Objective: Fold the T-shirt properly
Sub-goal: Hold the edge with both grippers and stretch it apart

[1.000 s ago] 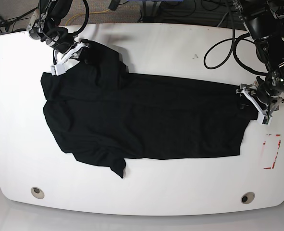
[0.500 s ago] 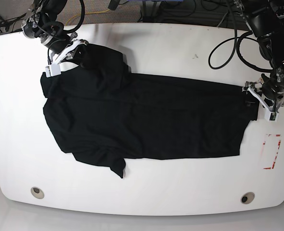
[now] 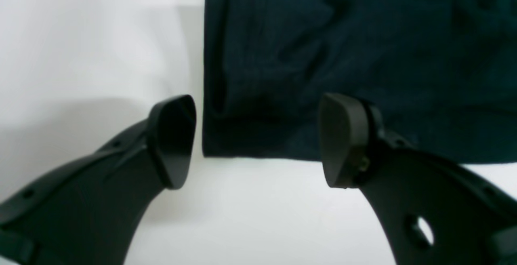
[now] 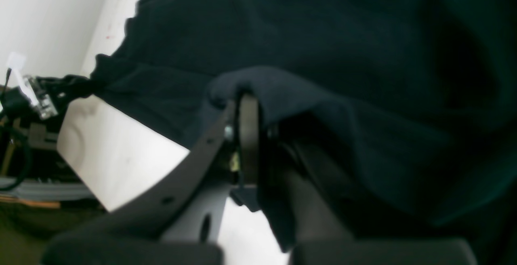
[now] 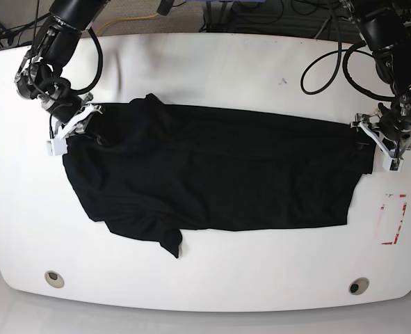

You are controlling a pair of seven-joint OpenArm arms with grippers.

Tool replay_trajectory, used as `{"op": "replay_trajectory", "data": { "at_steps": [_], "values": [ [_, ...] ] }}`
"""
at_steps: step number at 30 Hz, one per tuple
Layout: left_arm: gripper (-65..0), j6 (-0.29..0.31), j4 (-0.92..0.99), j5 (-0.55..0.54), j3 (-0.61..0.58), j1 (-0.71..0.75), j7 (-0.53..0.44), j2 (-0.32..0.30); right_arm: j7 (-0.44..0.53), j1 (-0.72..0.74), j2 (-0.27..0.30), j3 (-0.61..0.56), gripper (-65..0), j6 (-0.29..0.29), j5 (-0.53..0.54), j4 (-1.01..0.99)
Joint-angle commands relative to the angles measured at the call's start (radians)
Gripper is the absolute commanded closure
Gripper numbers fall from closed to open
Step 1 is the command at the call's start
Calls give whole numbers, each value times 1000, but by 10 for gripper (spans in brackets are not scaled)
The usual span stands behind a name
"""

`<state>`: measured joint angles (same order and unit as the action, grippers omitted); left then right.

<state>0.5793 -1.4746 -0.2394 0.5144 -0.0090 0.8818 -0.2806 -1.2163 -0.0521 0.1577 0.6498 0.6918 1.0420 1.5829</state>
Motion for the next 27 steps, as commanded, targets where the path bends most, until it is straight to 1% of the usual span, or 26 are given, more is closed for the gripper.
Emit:
{"op": "replay_trajectory", "data": {
  "at_steps": [1,4,10,11,13,16,18,19,20,22,24,27],
  "values": [
    [-432,0,-19,-13,2,-16,-22,-21,20,53,38,3,-13,6,30,-48],
    [-432,0,-19,-13,5,-16,-22,-26,20,90,62,3,-13,6,28,-88],
    [-432,0,-19,-13,5,-16,-22,-29,20,160,153,1,-16,6,28,-203],
    [-432,0,-19,-15,5,-16,-22,-38,20,168,176,1,-36,6,28,-220],
    [-432,0,-19,-19,5,-16,-22,-47,20,171,204,1,-122,6,28,-237],
    [-432,1,-19,-19,5,-18,-22,-45,20,162,239,9,-315,6,30,-232],
    [-432,1,-19,-19,5,-18,-22,-44,20,130,274,15,-442,6,30,-232],
    [-433,1,-19,-19,5,-18,-22,-44,20,114,291,26,-487,6,31,-232],
    [-433,1,-19,-19,5,-18,-22,-42,20,99,305,41,-517,6,33,-229],
    [-433,3,-19,-19,5,-18,-22,-42,22,68,317,69,-517,6,28,-223],
    [-436,3,-19,-19,3,-18,-22,-42,23,37,339,97,-493,6,19,-223],
    [-436,5,-21,-35,-4,-15,-22,-39,37,11,352,117,-463,6,-42,-221]
  ]
}}
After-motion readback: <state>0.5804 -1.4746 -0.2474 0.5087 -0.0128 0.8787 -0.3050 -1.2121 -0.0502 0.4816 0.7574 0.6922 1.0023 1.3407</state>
